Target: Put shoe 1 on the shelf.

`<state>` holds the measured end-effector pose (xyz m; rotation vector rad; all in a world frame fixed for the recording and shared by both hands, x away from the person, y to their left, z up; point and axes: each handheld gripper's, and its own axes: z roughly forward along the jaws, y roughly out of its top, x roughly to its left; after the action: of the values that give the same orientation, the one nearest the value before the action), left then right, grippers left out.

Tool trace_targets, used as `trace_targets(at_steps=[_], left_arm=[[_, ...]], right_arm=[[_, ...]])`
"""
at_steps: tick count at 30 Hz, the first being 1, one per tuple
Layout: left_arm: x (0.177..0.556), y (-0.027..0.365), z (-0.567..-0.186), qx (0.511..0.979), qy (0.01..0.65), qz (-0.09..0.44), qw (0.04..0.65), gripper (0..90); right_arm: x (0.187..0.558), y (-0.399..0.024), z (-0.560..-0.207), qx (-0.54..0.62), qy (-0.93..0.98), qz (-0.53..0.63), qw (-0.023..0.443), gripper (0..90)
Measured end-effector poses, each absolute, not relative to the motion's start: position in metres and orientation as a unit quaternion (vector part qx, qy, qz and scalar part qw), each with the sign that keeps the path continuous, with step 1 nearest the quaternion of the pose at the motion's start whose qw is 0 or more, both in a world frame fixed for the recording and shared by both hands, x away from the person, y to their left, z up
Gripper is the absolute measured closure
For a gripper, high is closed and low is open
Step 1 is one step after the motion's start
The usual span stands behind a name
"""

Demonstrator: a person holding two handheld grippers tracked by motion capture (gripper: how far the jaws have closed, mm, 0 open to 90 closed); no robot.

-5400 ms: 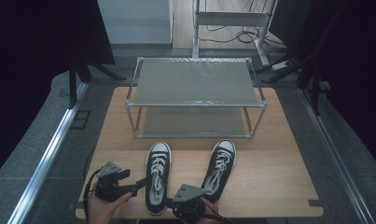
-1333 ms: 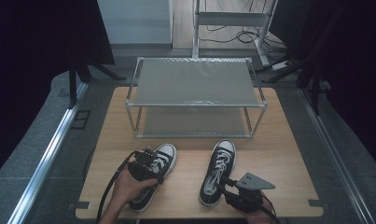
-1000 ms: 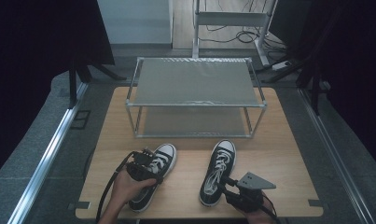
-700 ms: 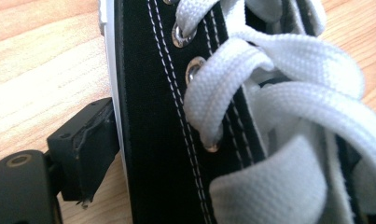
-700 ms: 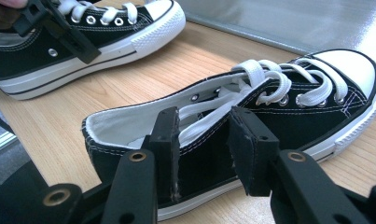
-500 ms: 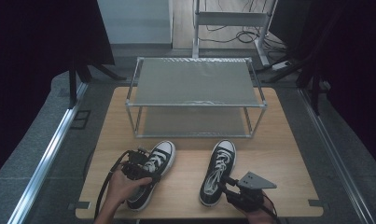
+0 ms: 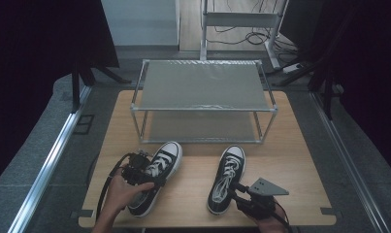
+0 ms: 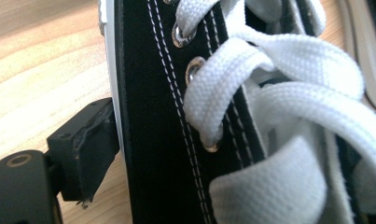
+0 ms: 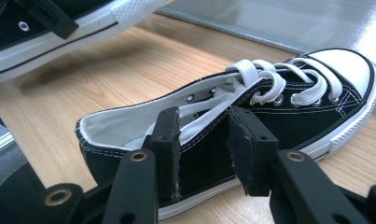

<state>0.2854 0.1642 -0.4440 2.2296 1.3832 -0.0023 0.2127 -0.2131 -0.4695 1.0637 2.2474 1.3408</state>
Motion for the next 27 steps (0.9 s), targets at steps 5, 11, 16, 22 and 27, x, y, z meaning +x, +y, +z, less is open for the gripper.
trace_targets(at_steps=[5, 11, 16, 22, 27], left_arm=[[0.285, 0.167, -0.435, 0.819, 0.507, 0.001, 0.27, 13.6], [0.285, 0.167, -0.424, 0.818, 0.503, 0.008, 0.279, 13.6], [0.286, 0.166, -0.418, 0.818, 0.501, 0.013, 0.282, 13.6], [0.288, 0.165, -0.411, 0.818, 0.497, 0.017, 0.289, 13.6], [0.289, 0.163, -0.404, 0.82, 0.493, 0.022, 0.29, 13.6]], right_arm=[[0.213, -0.214, -0.47, 0.373, 0.786, 0.468, 0.157, 64.1], [0.214, -0.215, -0.47, 0.373, 0.786, 0.468, 0.157, 64.3], [0.214, -0.215, -0.47, 0.374, 0.785, 0.468, 0.157, 64.4], [0.215, -0.216, -0.47, 0.376, 0.784, 0.468, 0.158, 64.6], [0.215, -0.216, -0.47, 0.375, 0.784, 0.468, 0.157, 64.8]])
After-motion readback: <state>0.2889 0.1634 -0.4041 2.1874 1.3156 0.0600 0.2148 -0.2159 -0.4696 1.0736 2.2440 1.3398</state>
